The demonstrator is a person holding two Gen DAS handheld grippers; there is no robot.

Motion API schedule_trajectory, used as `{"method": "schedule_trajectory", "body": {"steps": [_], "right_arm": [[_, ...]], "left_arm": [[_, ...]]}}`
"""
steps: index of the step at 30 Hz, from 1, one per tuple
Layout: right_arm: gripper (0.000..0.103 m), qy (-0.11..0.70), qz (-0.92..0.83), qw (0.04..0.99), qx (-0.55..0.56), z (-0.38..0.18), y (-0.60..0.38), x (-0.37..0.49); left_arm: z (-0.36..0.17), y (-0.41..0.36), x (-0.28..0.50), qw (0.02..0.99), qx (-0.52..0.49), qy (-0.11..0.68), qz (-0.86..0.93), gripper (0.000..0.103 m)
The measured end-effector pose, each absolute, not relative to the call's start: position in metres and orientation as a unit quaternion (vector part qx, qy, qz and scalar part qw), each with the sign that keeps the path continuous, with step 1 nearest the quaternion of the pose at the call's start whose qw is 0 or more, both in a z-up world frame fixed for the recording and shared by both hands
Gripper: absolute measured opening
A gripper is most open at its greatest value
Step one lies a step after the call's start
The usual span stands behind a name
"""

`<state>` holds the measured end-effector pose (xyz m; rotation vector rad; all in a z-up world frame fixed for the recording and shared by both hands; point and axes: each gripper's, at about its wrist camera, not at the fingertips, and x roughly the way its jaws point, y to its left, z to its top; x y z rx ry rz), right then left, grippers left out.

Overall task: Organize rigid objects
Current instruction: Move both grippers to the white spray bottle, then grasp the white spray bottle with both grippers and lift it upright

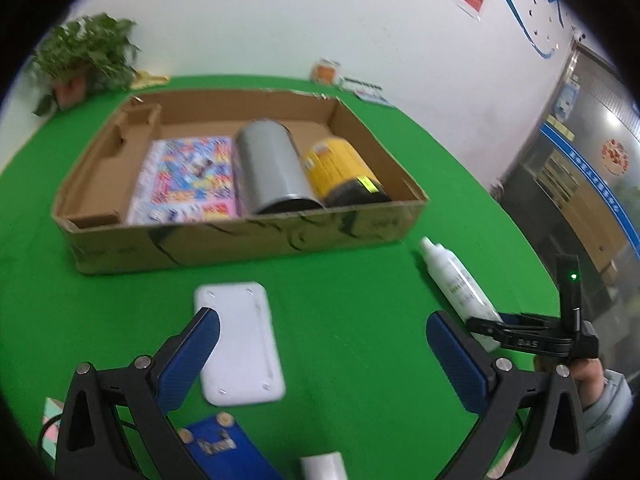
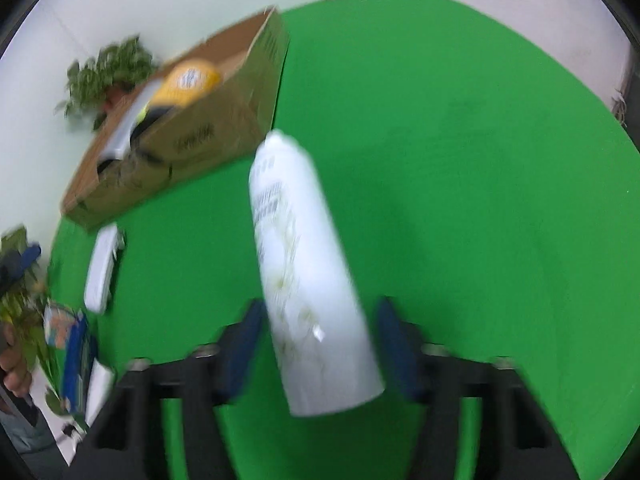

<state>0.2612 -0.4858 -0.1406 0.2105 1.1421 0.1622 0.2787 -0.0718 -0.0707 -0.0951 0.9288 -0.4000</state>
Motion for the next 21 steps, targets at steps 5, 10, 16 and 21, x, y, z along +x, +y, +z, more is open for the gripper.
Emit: {"method": "schedule_trajectory", "body": {"steps": [5, 10, 16, 21], "right_arm": [[0.047, 0.531, 0.033, 0.845, 0.056, -0.137, -0.487, 0.248], [0.044, 0.521, 0.006, 0.852, -0.055, -0.131, -0.451, 0.236], [0.082, 0.475, 0.097, 0.874, 0.019, -0.107, -0.439, 0.214], [0.081, 0.517, 0.126, 0.833, 0.149, -0.122, -0.448, 0.23]], "left_arm": [[-0.074, -0.079, 0.272, 0.865, -0.06, 0.451, -0.212, 0.103], [-0.08, -0.091, 0.278, 0.841, -0.079, 0.473, -0.25, 0.103], [-0.1, -0.107, 0.299, 0.801, -0.1, 0.524, -0.272, 0.102], [-0.121, -0.121, 0.32, 0.765, -0.124, 0.557, -0.298, 0.102]]}}
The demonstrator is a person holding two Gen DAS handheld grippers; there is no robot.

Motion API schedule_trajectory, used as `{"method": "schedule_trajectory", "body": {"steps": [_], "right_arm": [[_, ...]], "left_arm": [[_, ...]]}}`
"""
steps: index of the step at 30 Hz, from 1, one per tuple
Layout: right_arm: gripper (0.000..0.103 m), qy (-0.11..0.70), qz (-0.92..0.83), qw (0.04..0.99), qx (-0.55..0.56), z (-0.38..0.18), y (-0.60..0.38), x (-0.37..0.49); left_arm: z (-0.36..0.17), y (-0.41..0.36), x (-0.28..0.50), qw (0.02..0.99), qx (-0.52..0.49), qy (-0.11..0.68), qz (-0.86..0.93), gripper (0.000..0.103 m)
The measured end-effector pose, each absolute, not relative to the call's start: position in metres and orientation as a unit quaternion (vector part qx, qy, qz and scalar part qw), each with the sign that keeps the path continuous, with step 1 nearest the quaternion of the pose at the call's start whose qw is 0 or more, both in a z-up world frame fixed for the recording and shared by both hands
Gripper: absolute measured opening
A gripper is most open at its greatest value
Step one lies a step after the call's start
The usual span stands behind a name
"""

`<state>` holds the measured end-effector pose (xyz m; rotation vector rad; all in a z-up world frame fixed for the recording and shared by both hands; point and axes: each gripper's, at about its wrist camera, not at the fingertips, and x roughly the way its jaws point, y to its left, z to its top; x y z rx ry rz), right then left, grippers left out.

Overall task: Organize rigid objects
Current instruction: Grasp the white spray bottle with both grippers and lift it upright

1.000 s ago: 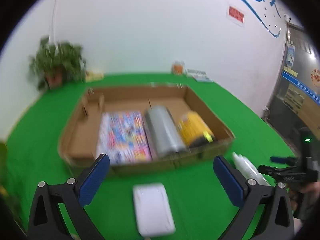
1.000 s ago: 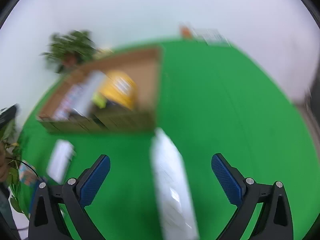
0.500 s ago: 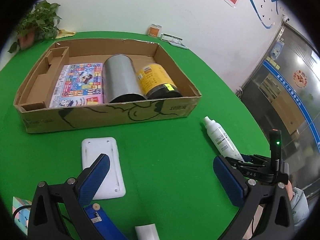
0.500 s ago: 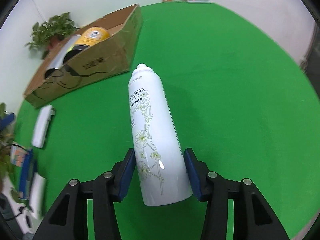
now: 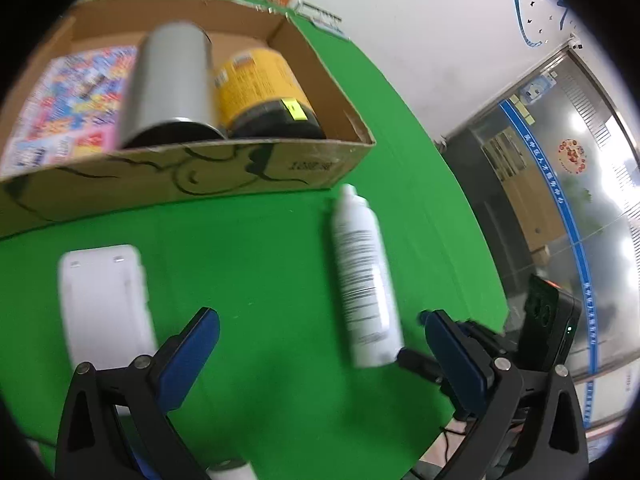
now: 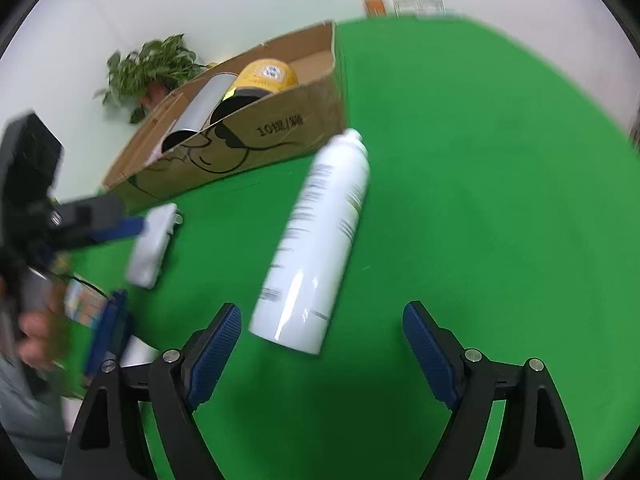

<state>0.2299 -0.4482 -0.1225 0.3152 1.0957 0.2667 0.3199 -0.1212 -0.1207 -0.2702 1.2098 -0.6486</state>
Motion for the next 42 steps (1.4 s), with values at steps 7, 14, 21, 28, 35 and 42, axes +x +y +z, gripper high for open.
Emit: {"method": "schedule_trajectory", "body": {"steps": [7, 14, 21, 28, 35, 42], "right_arm": [[0.069, 0.548, 0.172, 0.796, 0.19, -0.153, -0.391, 0.261], [0.046, 0.57, 0.197, 0.78, 0.166, -0.156, -0.368, 0.259], [0.047, 0.605, 0.185, 0.767, 0.112, -0.143, -0.394, 0.218], [0.082, 0.584, 0.176, 0.775, 0.166, -0.136, -0.407, 0.245], [0.052, 0.603, 0.177, 0.77, 0.11, -0.153, -0.369, 0.26], [0.042, 0.594, 0.162, 0.786, 0.054, -0.15, -0.352, 0.247]], "left_arm": [[-0.152, -0.146, 0.352, 0.729, -0.114, 0.601, -0.308, 0.087], [-0.163, -0.161, 0.35, 0.701, -0.093, 0.636, -0.308, 0.048], [-0.176, -0.172, 0.316, 0.638, -0.156, 0.678, -0.329, 0.049], [-0.177, -0.172, 0.324, 0.654, -0.143, 0.668, -0.326, 0.054], [-0.186, -0.15, 0.328, 0.649, -0.169, 0.666, -0.325, 0.055], [-0.183, -0.135, 0.33, 0.656, -0.176, 0.651, -0.339, 0.045]]}}
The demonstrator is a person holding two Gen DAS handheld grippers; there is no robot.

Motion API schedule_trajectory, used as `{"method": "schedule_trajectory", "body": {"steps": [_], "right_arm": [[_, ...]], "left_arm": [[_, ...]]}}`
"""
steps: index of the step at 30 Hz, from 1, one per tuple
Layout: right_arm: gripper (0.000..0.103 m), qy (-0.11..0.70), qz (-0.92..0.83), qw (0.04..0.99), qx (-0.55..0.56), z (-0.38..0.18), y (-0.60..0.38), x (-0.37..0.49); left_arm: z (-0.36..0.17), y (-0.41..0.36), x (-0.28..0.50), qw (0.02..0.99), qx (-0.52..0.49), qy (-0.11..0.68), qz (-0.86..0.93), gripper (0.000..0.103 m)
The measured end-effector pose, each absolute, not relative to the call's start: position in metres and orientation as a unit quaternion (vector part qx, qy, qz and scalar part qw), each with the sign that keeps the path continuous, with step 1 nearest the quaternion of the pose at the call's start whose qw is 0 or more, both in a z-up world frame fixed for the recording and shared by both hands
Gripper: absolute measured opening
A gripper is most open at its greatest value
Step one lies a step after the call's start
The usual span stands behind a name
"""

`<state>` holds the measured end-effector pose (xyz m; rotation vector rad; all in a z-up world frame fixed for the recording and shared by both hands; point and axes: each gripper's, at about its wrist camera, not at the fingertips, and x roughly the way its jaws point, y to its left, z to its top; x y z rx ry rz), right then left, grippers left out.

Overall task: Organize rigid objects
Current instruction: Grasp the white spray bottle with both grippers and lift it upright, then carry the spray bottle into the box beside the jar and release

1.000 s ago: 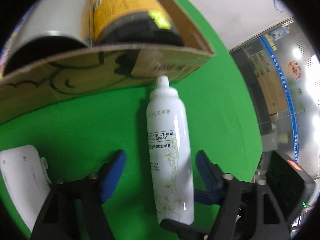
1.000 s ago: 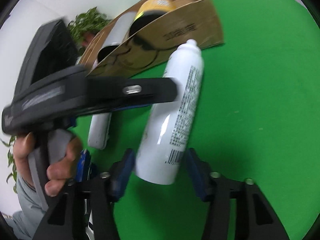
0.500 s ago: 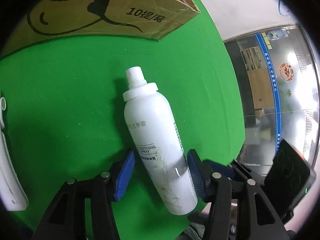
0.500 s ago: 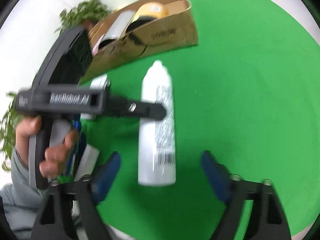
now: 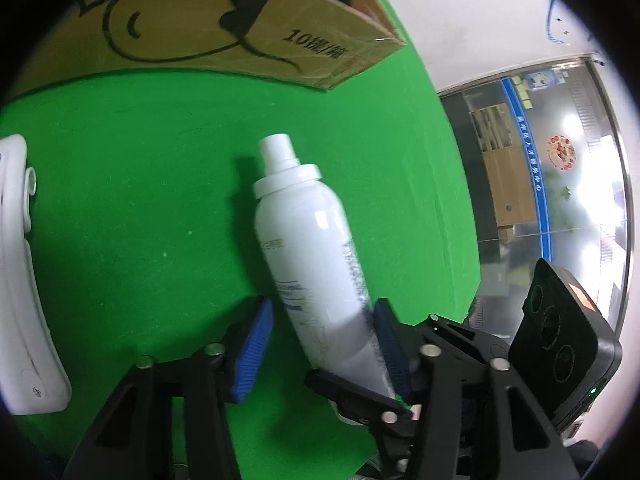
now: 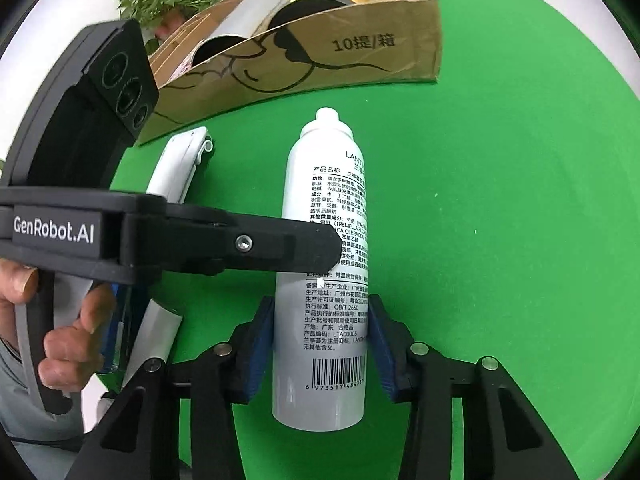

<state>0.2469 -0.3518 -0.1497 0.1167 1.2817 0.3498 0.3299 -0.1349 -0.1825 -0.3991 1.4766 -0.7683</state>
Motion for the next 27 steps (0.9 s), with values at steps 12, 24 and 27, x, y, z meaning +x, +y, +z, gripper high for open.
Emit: {"method": "schedule_trajectory", "body": {"steps": [12, 24, 27], "right_arm": [[0.042, 0.519, 0.168, 0.836, 0.057, -0.085, -0.355, 0.244], [0.042, 0.418, 0.184, 0.889, 0.031, 0.034, -0.354, 0.294], [0.042, 0.409, 0.183, 0.894, 0.018, 0.063, -0.358, 0.318]], "left_arm": [[-0.09, -0.136, 0.334, 0.747, -0.123, 0.557, -0.342, 0.04], [0.029, -0.129, 0.383, 0.803, -0.066, 0.477, -0.353, 0.039], [0.046, -0.13, 0.408, 0.802, -0.069, 0.473, -0.357, 0.039]]}}
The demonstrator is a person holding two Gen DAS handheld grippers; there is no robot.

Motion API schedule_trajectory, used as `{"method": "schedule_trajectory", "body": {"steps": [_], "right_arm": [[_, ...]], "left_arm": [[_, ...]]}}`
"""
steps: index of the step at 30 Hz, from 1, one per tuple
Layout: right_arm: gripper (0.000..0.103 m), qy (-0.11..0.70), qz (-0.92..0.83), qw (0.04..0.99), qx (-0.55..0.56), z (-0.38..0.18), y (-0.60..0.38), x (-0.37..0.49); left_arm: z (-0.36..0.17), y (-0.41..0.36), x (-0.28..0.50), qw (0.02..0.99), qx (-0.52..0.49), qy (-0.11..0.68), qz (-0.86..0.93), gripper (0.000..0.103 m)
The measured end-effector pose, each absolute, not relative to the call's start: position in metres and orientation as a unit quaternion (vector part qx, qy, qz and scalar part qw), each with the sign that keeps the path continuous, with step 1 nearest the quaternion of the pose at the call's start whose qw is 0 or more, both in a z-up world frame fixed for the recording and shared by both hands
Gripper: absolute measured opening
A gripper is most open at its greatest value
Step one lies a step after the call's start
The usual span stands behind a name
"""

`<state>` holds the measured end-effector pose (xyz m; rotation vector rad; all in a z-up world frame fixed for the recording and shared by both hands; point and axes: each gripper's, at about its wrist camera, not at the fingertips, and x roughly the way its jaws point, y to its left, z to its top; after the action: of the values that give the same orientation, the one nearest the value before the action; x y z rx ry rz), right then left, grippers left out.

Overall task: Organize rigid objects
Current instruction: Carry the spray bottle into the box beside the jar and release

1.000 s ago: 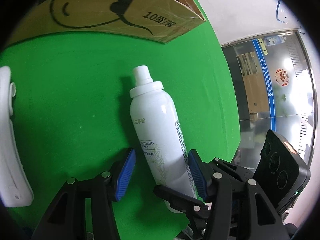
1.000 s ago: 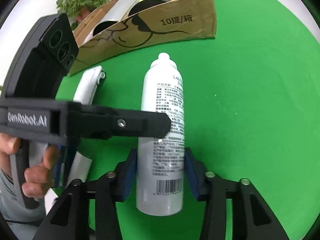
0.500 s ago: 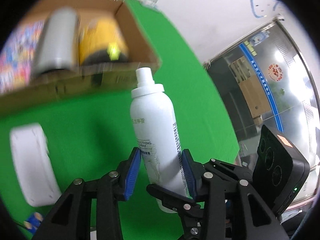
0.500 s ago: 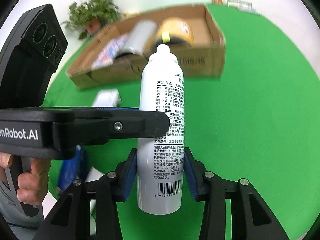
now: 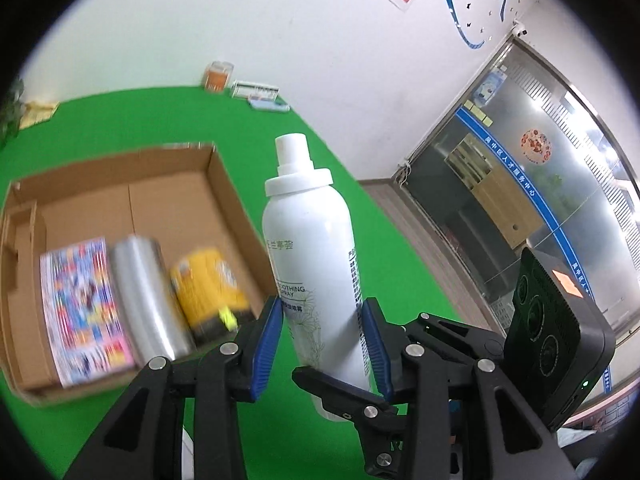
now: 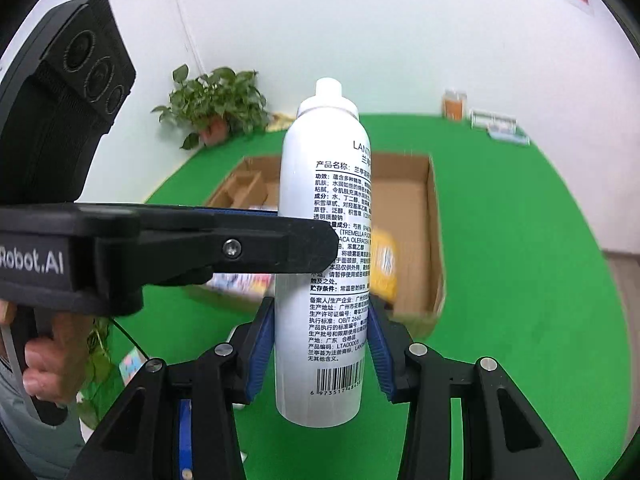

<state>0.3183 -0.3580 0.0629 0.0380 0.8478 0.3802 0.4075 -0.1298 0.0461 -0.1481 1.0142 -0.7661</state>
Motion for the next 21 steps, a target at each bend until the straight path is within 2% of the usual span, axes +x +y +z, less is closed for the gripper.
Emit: {"method": "schedule_trajectory", "body": {"steps": [5, 9, 21], "right_arm": [[0.042, 0.425, 0.183, 0.886, 0.016, 0.096, -0.372, 0.372], [0.042, 0.454, 0.178, 0.873, 0.012, 0.096, -0.379, 0.41], [0.041, 0.548, 0.162, 0.819, 0.048, -0.019, -0.378, 0.492]], "left_arm": [[0.063, -0.146, 0.456, 0.799, -0.072, 0.478, -0.357, 0.039], [0.057, -0.153, 0.488, 0.793, -0.069, 0.493, -0.351, 0.039], [-0.042, -0.173, 0.544, 0.733, -0.1, 0.579, -0.342, 0.039]]}}
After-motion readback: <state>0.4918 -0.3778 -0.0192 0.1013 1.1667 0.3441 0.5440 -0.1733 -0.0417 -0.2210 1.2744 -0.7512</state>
